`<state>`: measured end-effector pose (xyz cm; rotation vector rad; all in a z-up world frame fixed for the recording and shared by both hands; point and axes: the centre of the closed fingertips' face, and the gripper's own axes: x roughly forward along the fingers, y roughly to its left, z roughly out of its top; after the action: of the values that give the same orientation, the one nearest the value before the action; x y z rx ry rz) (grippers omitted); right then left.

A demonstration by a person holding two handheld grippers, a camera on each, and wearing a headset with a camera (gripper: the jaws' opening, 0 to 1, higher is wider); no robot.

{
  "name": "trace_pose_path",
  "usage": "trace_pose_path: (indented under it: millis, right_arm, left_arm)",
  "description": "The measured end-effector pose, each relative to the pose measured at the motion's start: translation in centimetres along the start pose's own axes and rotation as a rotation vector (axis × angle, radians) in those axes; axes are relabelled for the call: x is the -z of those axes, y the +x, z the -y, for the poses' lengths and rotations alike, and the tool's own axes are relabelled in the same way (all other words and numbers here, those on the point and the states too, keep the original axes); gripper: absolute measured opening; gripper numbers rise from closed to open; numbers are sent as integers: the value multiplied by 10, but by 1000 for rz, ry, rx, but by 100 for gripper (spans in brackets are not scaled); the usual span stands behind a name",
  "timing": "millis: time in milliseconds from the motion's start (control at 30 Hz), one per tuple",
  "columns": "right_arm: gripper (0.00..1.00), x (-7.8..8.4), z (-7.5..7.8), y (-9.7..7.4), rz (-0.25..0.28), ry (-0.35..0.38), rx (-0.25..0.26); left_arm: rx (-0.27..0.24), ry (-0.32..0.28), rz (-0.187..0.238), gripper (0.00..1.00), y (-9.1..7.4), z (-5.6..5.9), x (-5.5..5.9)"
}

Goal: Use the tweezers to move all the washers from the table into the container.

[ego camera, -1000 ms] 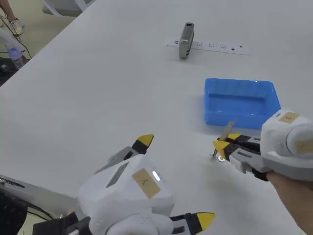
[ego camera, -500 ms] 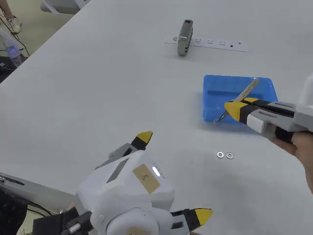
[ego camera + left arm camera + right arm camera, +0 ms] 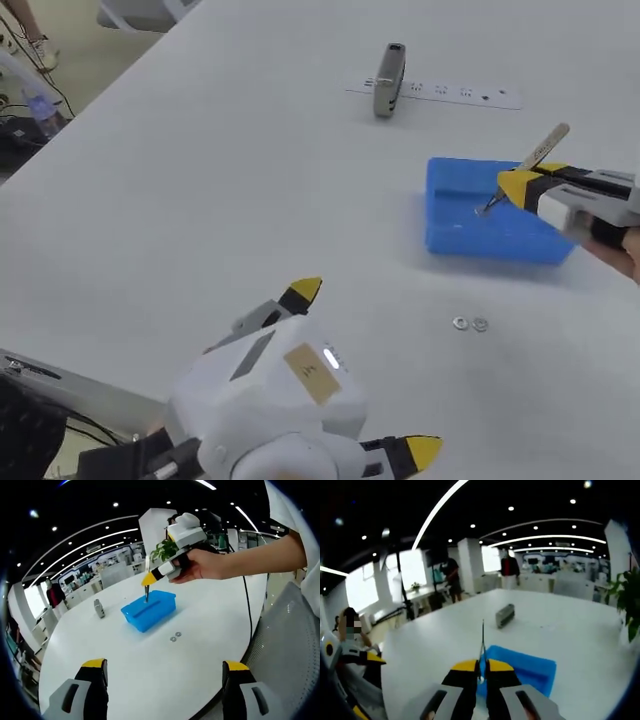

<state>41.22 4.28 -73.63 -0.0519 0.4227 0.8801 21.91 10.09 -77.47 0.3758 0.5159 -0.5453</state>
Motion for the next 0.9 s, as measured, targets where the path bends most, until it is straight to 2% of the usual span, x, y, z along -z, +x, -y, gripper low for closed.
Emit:
trace_pose_path:
  millis: [133, 267, 367, 500, 700, 900]
  right_arm:
    - [2, 12, 14, 13, -21, -14, 41]
    - [2, 24, 22, 25, -45, -10, 53]
    - [2, 33, 22, 30, -66, 1, 48]
    - [2, 45, 25, 37, -96, -7, 59]
    - [2, 52, 33, 43, -101, -12, 76]
    - [2, 62, 33, 46, -131, -48, 77]
  left_arm:
    - [1, 1, -2, 97, 0, 0, 1]
    - [2, 5, -11, 97, 1, 0, 2]
    - [6, 1, 1, 97, 0, 1, 0]
    - [12, 3, -7, 97, 1, 3, 2]
    - [29, 18, -11, 96, 1, 7, 2]
    - [33, 19, -26, 95, 2, 7, 5]
